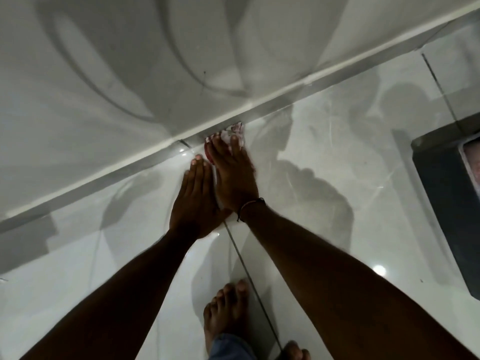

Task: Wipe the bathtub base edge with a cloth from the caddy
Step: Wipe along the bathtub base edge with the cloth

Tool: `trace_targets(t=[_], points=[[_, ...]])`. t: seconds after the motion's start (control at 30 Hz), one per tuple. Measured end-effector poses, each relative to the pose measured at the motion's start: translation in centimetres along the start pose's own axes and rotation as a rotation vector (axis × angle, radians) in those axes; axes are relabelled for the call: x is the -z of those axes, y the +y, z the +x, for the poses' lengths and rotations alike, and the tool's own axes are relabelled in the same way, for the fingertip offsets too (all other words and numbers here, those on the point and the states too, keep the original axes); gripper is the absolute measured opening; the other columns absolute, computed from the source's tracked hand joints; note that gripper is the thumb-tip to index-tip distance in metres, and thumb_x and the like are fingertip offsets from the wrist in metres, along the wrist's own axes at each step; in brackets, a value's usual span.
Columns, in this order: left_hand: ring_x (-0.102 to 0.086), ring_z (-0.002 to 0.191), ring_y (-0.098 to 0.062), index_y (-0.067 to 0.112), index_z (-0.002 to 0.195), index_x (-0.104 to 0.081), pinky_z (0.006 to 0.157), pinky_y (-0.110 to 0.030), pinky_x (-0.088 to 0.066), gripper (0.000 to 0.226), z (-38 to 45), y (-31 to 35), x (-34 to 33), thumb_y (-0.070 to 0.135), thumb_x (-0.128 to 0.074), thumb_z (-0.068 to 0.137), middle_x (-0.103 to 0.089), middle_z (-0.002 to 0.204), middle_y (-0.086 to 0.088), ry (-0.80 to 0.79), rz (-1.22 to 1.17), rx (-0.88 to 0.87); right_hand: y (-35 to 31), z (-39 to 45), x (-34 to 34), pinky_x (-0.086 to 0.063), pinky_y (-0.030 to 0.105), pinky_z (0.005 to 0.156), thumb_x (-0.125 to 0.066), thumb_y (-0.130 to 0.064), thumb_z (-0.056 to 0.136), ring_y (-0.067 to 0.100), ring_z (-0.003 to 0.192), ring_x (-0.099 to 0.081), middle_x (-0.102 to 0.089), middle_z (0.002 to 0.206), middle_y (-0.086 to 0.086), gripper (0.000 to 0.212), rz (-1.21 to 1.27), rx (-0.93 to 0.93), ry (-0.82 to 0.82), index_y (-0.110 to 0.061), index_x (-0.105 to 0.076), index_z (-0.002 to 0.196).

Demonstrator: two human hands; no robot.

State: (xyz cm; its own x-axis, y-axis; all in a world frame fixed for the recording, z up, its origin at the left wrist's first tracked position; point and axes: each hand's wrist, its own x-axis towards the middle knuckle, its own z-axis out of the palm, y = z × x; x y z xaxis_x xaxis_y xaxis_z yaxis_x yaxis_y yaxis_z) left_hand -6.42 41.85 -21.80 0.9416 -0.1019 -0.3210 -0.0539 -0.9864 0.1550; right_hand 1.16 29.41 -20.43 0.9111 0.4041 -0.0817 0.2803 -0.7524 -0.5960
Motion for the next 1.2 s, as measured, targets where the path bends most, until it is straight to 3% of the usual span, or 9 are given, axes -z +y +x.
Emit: trace_targets(t=[0.17,0.27,0.4,0.57,0.83,0.93,1.03,1.1,1.2], points=[[-0.002,0.164,-0.039,-0.007,0.165,-0.01,0.133,-0.046,-0.006,0.123,0.0,-0.3,0.4,0.087,-0.037,0.09,-0.004,0.174,-0.029,0.011,-0.048,0.01,0.7,0.1,0.2,-0.017,0.056,0.131,-0.033,-0.005,0.097,0.036,0.163,-0.009,-0.026,0.173,-0.002,0.068,-0.056,-0.12,0.06,-0.026,-0.035,0.163],[-0.003,0.164,-0.04,-0.007,0.165,-0.012,0.134,-0.048,-0.007,0.119,0.0,-0.9,0.2,0.086,-0.034,0.093,-0.006,0.174,-0.03,0.034,-0.01,-0.034,-0.3,-0.1,-0.8,-0.022,0.056,0.13,-0.023,-0.023,0.104,0.038,0.161,-0.017,-0.035,0.17,0.002,0.059,-0.098,0.043,0.006,-0.021,-0.043,0.159],[-0.007,0.164,-0.04,-0.007,0.164,-0.013,0.134,-0.052,-0.011,0.124,0.0,-0.7,-0.1,0.087,-0.043,0.089,-0.009,0.174,-0.029,0.061,-0.026,0.017,2.2,0.4,0.4,-0.02,0.05,0.13,-0.035,-0.005,0.094,0.036,0.161,-0.021,-0.037,0.169,-0.001,0.068,-0.182,0.16,-0.005,-0.025,-0.045,0.158],[-0.001,0.165,-0.035,-0.003,0.166,-0.006,0.134,-0.05,-0.007,0.127,0.4,0.0,0.3,0.084,-0.053,0.085,-0.002,0.176,-0.025,0.078,-0.049,0.046,11.9,2.0,6.0,-0.023,0.043,0.13,-0.033,-0.018,0.107,0.035,0.159,-0.025,-0.039,0.168,-0.002,0.054,-0.207,-0.021,0.146,-0.034,-0.046,0.157],[0.01,0.165,-0.029,0.0,0.167,-0.003,0.133,-0.038,0.008,0.128,0.9,0.0,-0.1,0.084,-0.051,0.084,0.007,0.177,-0.018,0.052,-0.02,0.094,28.3,6.7,18.3,-0.026,0.037,0.131,-0.041,-0.004,0.104,0.026,0.15,-0.044,-0.049,0.158,-0.003,0.051,-0.349,-0.293,0.397,-0.021,-0.052,0.151],[0.014,0.165,-0.026,0.002,0.168,0.002,0.132,-0.036,0.011,0.126,1.1,-0.1,-0.3,0.085,-0.046,0.085,0.013,0.177,-0.014,0.044,-0.024,0.096,35.0,8.7,21.4,-0.046,0.02,0.106,-0.067,-0.017,0.102,0.001,0.113,-0.061,-0.061,0.122,-0.008,0.051,0.195,-0.459,0.531,-0.011,-0.048,0.149],[0.016,0.164,-0.026,0.003,0.167,0.005,0.132,-0.036,0.01,0.125,1.1,-0.1,-0.6,0.087,-0.038,0.087,0.015,0.176,-0.015,0.037,-0.035,0.107,37.2,9.2,23.9,-0.001,0.014,0.126,-0.063,-0.001,0.095,-0.024,0.128,-0.032,-0.039,0.125,-0.032,0.053,-0.247,-0.241,0.405,-0.005,-0.055,0.146],[0.015,0.164,-0.028,0.003,0.167,0.006,0.133,-0.041,0.006,0.124,1.1,0.1,-0.5,0.089,-0.033,0.087,0.014,0.176,-0.017,0.021,-0.04,0.1,34.1,8.4,23.5,0.008,0.024,0.129,-0.052,0.002,0.097,-0.003,0.142,-0.036,-0.045,0.143,-0.024,0.06,-0.301,-0.279,0.36,-0.024,-0.052,0.151],[0.01,0.165,-0.032,0.002,0.167,0.005,0.134,-0.047,-0.001,0.124,1.2,0.3,-0.1,0.086,-0.037,0.087,0.011,0.176,-0.021,0.02,-0.048,0.099,28.3,7.5,19.9,-0.012,0.051,0.13,-0.041,-0.005,0.098,0.042,0.153,-0.035,-0.043,0.161,0.024,0.053,-0.262,-0.327,0.311,0.001,-0.05,0.15]])
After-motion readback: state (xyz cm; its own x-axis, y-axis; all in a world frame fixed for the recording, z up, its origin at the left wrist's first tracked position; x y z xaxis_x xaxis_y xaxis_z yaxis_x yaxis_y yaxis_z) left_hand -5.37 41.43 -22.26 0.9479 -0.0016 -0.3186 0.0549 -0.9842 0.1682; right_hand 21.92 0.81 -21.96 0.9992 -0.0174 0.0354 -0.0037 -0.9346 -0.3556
